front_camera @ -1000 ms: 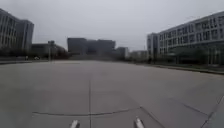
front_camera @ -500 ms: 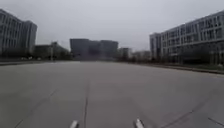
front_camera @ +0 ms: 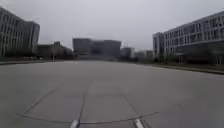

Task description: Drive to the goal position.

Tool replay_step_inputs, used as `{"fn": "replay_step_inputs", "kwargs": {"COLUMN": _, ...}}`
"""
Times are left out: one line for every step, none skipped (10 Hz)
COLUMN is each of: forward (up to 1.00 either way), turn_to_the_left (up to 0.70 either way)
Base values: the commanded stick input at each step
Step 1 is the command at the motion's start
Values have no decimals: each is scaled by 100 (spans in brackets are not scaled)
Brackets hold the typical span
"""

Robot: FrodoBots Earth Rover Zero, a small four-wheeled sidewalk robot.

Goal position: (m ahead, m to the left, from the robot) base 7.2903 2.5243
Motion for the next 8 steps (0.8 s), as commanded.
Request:
{"fn": "replay_step_inputs", "kwargs": {"forward": 100, "turn_to_the_left": 2}}
{"fn": "replay_step_inputs", "kwargs": {"forward": 100, "turn_to_the_left": 2}}
{"fn": "replay_step_inputs", "kwargs": {"forward": 100, "turn_to_the_left": 2}}
{"fn": "replay_step_inputs", "kwargs": {"forward": 100, "turn_to_the_left": 2}}
{"fn": "replay_step_inputs", "kwargs": {"forward": 100, "turn_to_the_left": 2}}
{"fn": "replay_step_inputs", "kwargs": {"forward": 100, "turn_to_the_left": 2}}
{"fn": "replay_step_inputs", "kwargs": {"forward": 100, "turn_to_the_left": 2}}
{"fn": "replay_step_inputs", "kwargs": {"forward": 100, "turn_to_the_left": 2}}
